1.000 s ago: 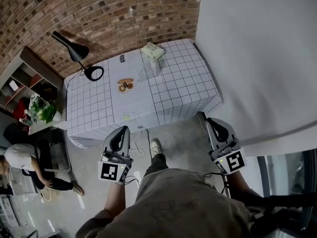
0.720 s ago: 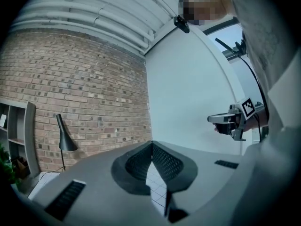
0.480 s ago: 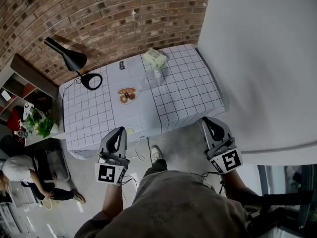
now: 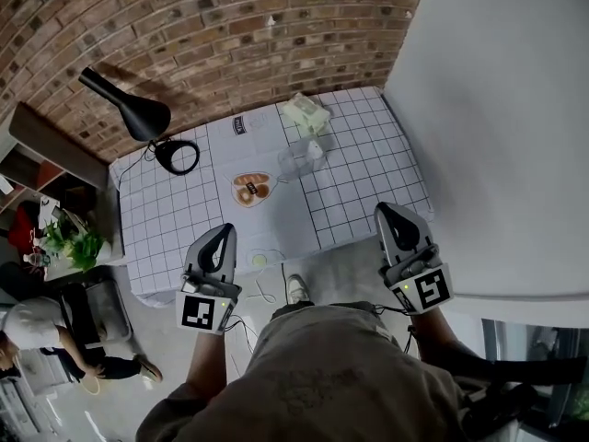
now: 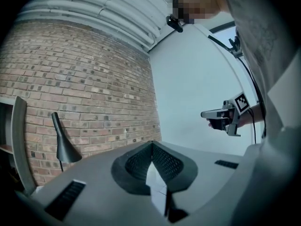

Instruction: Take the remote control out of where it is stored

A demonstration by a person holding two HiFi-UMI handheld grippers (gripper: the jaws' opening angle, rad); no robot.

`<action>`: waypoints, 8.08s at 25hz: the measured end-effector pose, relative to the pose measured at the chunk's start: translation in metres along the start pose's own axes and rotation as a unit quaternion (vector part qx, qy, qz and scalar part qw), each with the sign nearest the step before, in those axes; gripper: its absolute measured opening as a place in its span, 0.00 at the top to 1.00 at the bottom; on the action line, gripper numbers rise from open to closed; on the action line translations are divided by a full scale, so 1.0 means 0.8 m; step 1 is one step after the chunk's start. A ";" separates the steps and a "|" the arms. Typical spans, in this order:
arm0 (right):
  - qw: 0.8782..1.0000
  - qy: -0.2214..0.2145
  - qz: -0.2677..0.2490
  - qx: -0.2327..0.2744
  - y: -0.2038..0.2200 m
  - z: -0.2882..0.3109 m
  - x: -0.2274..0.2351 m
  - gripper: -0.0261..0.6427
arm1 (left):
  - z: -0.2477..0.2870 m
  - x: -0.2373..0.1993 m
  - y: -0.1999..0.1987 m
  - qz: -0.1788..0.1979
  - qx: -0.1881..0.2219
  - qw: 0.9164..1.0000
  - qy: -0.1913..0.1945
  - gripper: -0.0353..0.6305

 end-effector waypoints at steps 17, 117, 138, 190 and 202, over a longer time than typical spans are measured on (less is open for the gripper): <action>1.000 -0.018 -0.008 -0.005 0.001 0.063 0.025 0.94 | 0.051 -0.019 -0.004 -0.012 0.010 1.000 0.004 0.94; 0.877 -0.140 0.035 -0.458 0.358 0.389 0.089 0.63 | 0.061 -0.025 0.000 -0.046 -0.064 0.989 -0.127 0.94; 0.837 -0.122 0.064 -0.530 0.384 0.406 0.093 0.83 | 0.059 -0.040 0.012 -0.057 -0.071 0.987 -0.132 0.94; 0.982 -0.074 0.003 -0.171 0.064 0.273 0.138 0.84 | 0.080 -0.012 -0.038 -0.003 -0.016 0.998 -0.066 0.94; 0.997 -0.060 -0.047 0.031 -0.047 0.190 0.128 0.84 | 0.088 -0.023 -0.086 0.033 0.022 0.998 -0.051 0.94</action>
Point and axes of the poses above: the fingertips, and each gripper's own axes: z forward along the fingers, x to its right, y out of its underside, the point moved 8 cm from there along -z, backward along the fingers, and after that the axes turned 7 degrees about -x, right-handed, at the moved point
